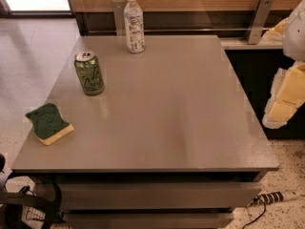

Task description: Move blue plastic bottle near sponge

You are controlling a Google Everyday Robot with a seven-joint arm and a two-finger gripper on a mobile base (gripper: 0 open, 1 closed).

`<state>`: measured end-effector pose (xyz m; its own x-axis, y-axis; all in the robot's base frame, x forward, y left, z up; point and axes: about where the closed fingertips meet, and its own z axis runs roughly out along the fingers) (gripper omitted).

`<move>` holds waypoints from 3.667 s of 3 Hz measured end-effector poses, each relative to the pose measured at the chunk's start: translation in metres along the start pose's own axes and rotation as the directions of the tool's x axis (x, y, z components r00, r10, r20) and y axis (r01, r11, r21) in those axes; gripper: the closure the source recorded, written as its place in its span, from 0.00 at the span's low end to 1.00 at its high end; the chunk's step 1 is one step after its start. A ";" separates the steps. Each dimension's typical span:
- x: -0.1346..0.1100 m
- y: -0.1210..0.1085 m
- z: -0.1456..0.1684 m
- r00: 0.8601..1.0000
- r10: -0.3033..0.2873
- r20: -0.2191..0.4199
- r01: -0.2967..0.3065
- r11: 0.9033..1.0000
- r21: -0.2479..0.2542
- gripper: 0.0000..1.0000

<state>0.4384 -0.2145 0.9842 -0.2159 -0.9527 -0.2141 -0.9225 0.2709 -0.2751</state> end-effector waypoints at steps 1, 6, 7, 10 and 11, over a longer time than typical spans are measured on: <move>0.000 0.000 0.000 1.000 0.000 0.000 0.000 1.000 0.000 0.00; -0.102 -0.126 0.040 0.712 0.340 0.614 -0.452 0.892 0.030 0.00; -0.138 -0.176 0.033 0.582 0.340 0.738 -0.524 0.851 0.021 0.00; -0.189 -0.235 0.075 0.556 0.289 0.780 -0.456 0.890 -0.004 0.00; -0.234 -0.272 0.105 0.484 0.307 0.819 -0.477 0.878 -0.047 0.00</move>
Offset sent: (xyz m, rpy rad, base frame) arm 0.0399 -0.0026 0.0137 0.0307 -0.0698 -0.0329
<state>0.7734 -0.0507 1.0106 -0.1251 -0.2651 -0.9561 -0.7218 0.6855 -0.0956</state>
